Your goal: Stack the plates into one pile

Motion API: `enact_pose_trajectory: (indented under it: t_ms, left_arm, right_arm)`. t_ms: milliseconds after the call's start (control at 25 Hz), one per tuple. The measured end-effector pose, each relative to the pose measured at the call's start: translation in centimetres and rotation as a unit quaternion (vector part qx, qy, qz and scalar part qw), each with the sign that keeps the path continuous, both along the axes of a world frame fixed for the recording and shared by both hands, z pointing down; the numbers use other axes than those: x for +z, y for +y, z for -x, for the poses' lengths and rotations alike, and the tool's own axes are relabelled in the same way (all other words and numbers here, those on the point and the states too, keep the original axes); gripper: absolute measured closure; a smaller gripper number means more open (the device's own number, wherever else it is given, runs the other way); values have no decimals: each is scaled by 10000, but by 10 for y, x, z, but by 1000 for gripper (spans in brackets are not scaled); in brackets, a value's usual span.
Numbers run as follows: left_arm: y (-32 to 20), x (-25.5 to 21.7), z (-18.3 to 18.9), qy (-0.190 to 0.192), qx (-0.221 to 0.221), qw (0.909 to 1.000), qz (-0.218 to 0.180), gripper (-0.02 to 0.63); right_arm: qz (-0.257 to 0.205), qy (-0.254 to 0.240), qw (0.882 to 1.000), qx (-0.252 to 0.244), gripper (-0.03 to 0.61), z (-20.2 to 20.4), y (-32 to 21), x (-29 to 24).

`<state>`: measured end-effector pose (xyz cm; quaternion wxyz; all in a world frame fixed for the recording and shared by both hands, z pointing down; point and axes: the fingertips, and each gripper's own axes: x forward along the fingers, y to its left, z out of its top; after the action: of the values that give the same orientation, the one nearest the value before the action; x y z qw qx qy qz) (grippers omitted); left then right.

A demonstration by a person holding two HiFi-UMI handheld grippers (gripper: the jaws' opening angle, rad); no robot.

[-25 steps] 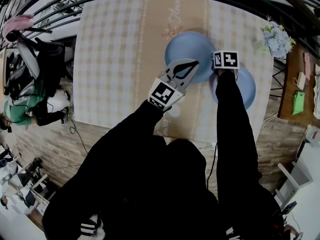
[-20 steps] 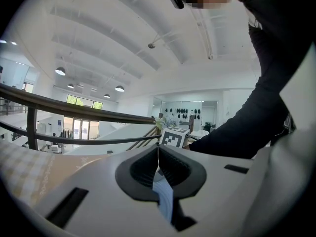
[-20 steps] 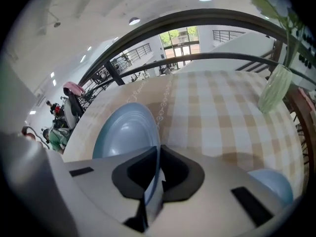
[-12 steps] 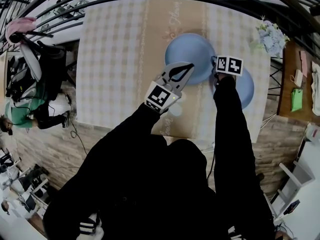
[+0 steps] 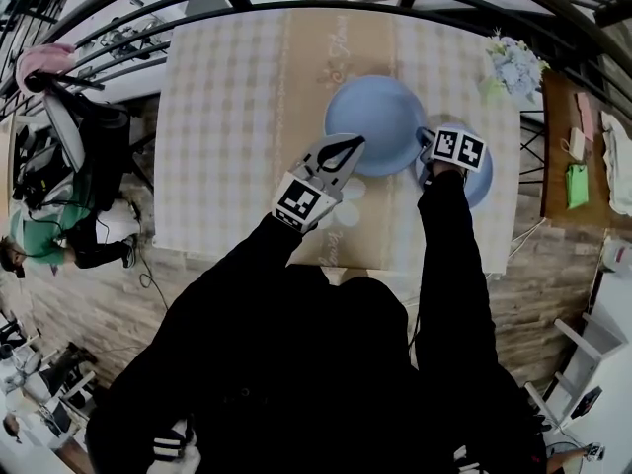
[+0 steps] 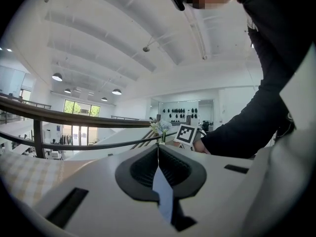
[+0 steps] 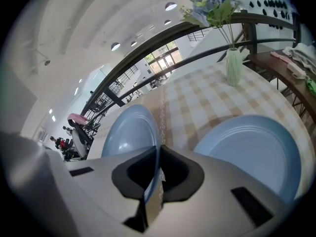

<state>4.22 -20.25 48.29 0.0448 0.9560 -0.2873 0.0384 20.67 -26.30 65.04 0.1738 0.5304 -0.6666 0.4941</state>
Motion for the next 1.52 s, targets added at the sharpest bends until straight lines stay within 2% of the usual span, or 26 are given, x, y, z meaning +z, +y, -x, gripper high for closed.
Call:
enact_pose_trajectory:
  t_ms: [280, 640, 1120, 1520]
  left_arm:
    - [26, -19, 7, -3, 156, 9996, -228, 594]
    - [57, -30, -3, -92, 452, 9986, -241, 594]
    - [72, -33, -69, -54, 876, 9958, -266, 594]
    - [77, -20, -125, -101, 982, 9950, -132, 594]
  right_arm:
    - [-146, -216, 9990, 361, 557, -9, 39, -24]
    - [-263, -359, 9956, 825, 557, -33, 85, -42]
    - [-243, -615, 9866, 1493, 555, -105, 128, -38]
    - [-106, -677, 9847, 1601, 554, -158, 138, -26]
